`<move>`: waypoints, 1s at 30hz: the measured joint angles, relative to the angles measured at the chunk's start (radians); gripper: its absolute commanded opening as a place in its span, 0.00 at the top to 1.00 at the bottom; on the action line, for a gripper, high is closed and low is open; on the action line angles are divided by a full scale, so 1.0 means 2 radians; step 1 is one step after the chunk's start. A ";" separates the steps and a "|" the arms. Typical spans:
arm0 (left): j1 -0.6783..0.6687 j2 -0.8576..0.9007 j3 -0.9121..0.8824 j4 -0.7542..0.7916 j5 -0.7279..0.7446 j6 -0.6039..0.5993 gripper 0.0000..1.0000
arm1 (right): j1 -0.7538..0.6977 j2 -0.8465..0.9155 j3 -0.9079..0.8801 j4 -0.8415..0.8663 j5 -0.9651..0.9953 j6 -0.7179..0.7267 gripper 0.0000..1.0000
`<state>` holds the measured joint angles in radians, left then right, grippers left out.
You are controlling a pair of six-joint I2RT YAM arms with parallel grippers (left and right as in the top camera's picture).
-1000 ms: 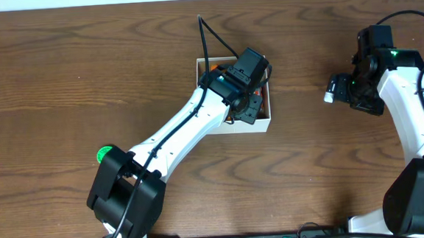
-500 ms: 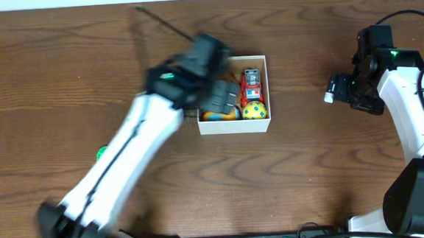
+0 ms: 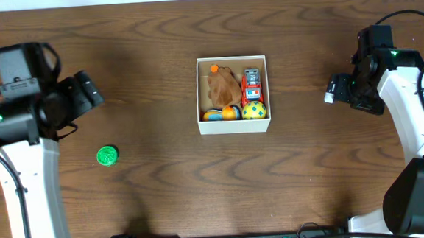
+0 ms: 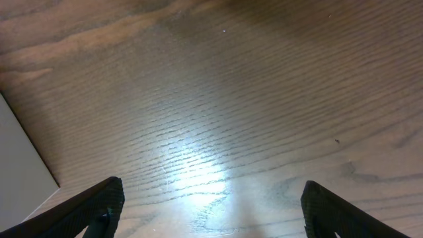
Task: Pack container
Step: 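Move the left gripper back over the green round toy and lower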
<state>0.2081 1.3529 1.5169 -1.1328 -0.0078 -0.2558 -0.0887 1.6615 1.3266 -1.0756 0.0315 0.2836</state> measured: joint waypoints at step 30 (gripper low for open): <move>0.059 0.180 -0.289 0.192 0.079 -0.005 0.02 | 0.000 0.000 0.000 0.000 0.001 0.000 0.09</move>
<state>0.3256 1.7138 0.9394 -0.7498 0.1505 -0.2661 -0.0887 1.6615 1.3266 -1.0756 0.0341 0.2832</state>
